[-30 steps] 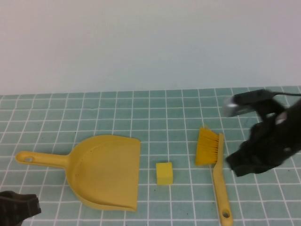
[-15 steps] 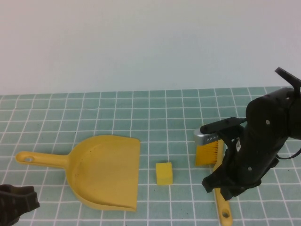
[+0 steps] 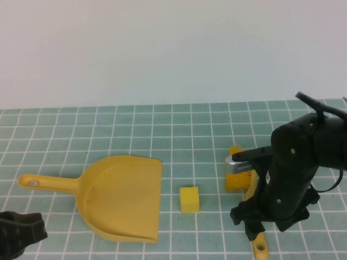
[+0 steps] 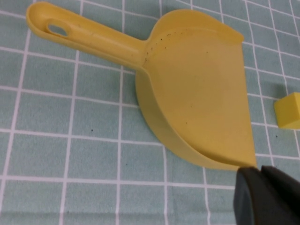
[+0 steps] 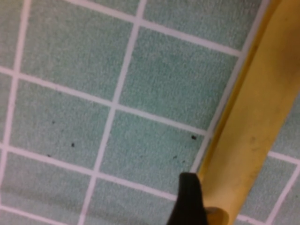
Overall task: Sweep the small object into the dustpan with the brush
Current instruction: Pick up the broom from the table
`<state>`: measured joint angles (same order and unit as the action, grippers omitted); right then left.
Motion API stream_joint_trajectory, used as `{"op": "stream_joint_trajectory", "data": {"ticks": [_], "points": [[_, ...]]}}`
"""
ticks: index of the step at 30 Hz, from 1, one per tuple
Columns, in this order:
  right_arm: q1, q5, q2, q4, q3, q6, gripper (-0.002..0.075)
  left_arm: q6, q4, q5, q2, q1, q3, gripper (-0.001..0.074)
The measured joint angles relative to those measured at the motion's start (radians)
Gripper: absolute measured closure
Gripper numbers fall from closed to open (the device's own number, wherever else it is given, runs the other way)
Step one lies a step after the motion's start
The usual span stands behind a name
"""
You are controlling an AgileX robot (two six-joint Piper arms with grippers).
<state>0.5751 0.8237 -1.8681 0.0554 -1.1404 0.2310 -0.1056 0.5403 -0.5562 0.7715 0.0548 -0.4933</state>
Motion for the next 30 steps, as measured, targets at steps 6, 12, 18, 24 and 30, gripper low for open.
{"op": "stream_joint_trajectory", "data": {"ticks": [6, 12, 18, 24, 30], "points": [[0.0, -0.003, -0.027, 0.0, 0.0, 0.002, 0.0221, 0.0, 0.014, 0.016, 0.0, 0.0, 0.0, 0.0735], [0.0, -0.005, -0.03, -0.002, 0.0, 0.004, 0.0283, 0.0, 0.014, 0.022, 0.0, 0.0, 0.0, 0.0735], [0.023, 0.002, -0.05, -0.009, -0.023, 0.006, 0.029, 0.0, 0.014, 0.022, 0.0, 0.0, 0.0, 0.0735], [0.065, 0.03, -0.078, -0.067, -0.075, 0.047, 0.029, 0.0, 0.02, 0.018, 0.0, 0.005, 0.0, 0.0735], [0.066, 0.079, -0.121, -0.099, -0.1, 0.07, 0.0307, 0.0, 0.026, 0.001, 0.0, 0.018, 0.0, 0.0735]]}}
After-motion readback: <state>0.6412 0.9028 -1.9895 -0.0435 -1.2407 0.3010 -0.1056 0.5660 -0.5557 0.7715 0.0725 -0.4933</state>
